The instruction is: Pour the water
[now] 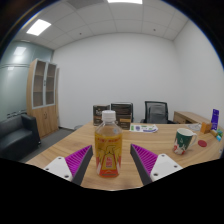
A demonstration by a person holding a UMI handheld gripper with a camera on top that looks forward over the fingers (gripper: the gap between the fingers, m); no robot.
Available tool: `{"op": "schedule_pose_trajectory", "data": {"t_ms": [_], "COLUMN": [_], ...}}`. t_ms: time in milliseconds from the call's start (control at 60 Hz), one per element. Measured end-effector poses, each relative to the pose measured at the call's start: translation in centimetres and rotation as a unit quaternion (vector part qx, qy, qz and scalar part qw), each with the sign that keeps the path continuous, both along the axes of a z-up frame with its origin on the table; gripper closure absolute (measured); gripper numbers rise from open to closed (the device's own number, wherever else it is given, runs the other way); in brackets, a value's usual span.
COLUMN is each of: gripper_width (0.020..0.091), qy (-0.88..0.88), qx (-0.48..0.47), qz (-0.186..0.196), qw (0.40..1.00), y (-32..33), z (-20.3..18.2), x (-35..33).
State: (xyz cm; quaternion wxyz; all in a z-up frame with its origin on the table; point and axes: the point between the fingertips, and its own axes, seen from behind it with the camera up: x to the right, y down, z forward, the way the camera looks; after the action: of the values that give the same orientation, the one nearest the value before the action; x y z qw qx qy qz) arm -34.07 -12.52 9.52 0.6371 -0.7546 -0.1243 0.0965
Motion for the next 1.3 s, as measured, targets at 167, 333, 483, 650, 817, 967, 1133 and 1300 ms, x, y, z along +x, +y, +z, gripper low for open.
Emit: {"op": "schedule_pose_trajectory", "data": {"t_ms": [167, 333, 483, 650, 817, 967, 1133, 1300], "gripper_width": [0.0258, 0.0552, 0.0649, 0.0651, 0.0652, 0.0651, 0.0652, 0.0652], "qy": [-0.003, -0.01, -0.018, 0.027, 0.214, 0.431, 0.656, 0.793], "qx": [0.0, 0.007, 0.007, -0.017, -0.053, -0.085, -0.15, -0.175], "qz": [0.003, -0.024, -0.018, -0.016, -0.04, -0.058, -0.064, -0.025], "qw": [1.0, 1.0, 1.0, 0.999, 0.975, 0.897, 0.737, 0.583], "y": [3.7, 5.6, 5.7, 7.1, 10.6, 13.9, 16.3, 16.6], "z": [-0.5, -0.9, -1.1, -0.4, 4.2, 7.1, 6.4, 8.1], "x": [-2.7, -2.1, -2.5, -2.0, 3.0, 9.3, 14.6, 16.9]}}
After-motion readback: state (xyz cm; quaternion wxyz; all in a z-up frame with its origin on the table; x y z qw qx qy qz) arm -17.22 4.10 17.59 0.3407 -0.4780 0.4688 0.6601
